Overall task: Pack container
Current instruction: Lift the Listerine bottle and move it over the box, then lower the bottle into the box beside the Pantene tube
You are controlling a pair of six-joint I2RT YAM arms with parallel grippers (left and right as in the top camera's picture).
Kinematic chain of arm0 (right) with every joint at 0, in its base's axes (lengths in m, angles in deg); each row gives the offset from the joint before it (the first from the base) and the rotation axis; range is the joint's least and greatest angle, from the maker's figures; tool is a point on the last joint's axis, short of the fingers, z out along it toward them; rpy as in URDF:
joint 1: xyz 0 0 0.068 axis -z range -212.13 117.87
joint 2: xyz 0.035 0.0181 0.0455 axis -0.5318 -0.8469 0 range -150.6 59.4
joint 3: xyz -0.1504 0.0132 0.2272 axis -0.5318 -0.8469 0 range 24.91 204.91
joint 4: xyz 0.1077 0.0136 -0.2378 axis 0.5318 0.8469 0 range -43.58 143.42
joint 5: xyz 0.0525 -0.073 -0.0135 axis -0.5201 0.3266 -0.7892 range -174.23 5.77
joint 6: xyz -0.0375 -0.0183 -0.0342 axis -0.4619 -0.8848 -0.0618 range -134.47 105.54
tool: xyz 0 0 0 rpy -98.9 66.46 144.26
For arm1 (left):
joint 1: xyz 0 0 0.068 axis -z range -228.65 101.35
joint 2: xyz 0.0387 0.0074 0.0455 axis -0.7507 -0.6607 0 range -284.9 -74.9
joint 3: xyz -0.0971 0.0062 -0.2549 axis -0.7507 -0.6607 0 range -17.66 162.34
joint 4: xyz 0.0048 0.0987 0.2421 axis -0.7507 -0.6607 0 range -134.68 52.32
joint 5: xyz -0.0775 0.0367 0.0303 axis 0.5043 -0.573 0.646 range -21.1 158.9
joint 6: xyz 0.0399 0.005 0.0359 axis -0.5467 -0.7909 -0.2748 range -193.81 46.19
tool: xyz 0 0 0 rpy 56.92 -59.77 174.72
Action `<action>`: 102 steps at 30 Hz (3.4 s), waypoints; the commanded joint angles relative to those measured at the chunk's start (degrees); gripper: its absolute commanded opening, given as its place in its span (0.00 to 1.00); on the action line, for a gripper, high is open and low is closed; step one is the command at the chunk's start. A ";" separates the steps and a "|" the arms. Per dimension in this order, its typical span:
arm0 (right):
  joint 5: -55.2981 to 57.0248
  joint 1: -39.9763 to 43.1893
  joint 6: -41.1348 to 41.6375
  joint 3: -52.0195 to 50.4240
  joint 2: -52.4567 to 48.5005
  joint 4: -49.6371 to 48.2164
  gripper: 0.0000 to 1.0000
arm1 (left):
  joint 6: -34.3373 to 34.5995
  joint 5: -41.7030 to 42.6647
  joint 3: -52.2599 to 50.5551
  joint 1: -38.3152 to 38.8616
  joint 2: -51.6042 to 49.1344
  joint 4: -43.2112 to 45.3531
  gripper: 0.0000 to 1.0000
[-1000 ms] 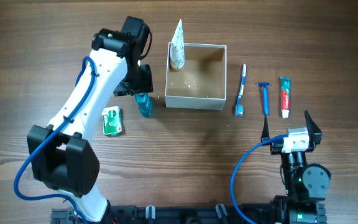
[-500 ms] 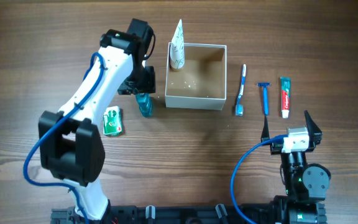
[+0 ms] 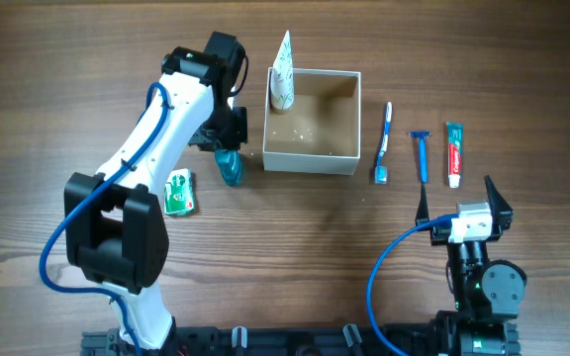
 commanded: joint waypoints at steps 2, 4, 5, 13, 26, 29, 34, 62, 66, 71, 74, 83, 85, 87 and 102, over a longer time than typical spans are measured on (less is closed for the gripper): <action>0.94 -0.22 1.09 -0.07 0.46 -0.13 1.00 | -0.31 0.55 -0.35 -0.13 -0.74 0.28 0.04; 0.96 -0.22 1.09 -0.07 0.46 -0.13 1.00 | -0.33 0.55 0.02 -0.13 -0.63 0.26 0.04; 0.94 -0.22 1.09 -0.07 0.46 -0.13 1.00 | -0.33 0.55 0.52 -0.13 -0.52 0.13 0.04; 0.94 -0.22 1.11 -0.07 0.46 -0.13 1.00 | -0.35 -2.16 11.26 -0.57 2.12 -0.13 0.04; 0.94 -0.22 1.09 -0.07 0.46 -0.13 1.00 | -3.54 -3.78 32.41 -0.70 8.57 0.00 0.04; 0.94 -0.22 1.09 -0.07 0.46 -0.13 1.00 | -3.48 -1.79 32.41 0.46 9.18 -0.11 0.04; 0.94 -0.22 1.09 -0.07 0.46 -0.13 1.00 | -3.02 4.87 32.39 4.26 8.24 -1.07 0.04; 0.94 -0.22 1.11 -0.07 0.46 -0.13 1.00 | -0.31 4.39 31.74 7.04 -8.63 -7.48 0.04; 0.94 -0.22 1.09 -0.07 0.46 -0.13 1.00 | -0.33 2.69 31.74 7.04 -8.83 -6.80 0.04; 0.94 -0.22 1.11 -0.07 0.46 -0.13 1.00 | -0.31 2.01 31.71 7.06 -9.84 -6.60 0.04; 0.94 -0.22 1.09 -0.07 0.46 -0.13 1.00 | -0.31 2.01 31.71 7.15 -10.40 -6.43 0.04; 0.96 -0.22 1.09 -0.07 0.46 -0.13 1.00 | -0.57 1.88 31.71 8.26 -11.26 -5.46 0.04; 0.94 -0.22 1.09 -0.07 0.46 -0.13 1.00 | -0.55 1.01 31.71 8.94 -11.52 -5.55 0.04; 0.94 -0.22 1.11 -0.07 0.46 -0.13 1.00 | -0.52 -0.46 31.71 9.62 -11.72 -5.53 0.04; 0.94 -0.22 1.09 -0.07 0.46 -0.13 1.00 | 2.99 -5.99 31.56 10.32 -13.49 -5.90 0.04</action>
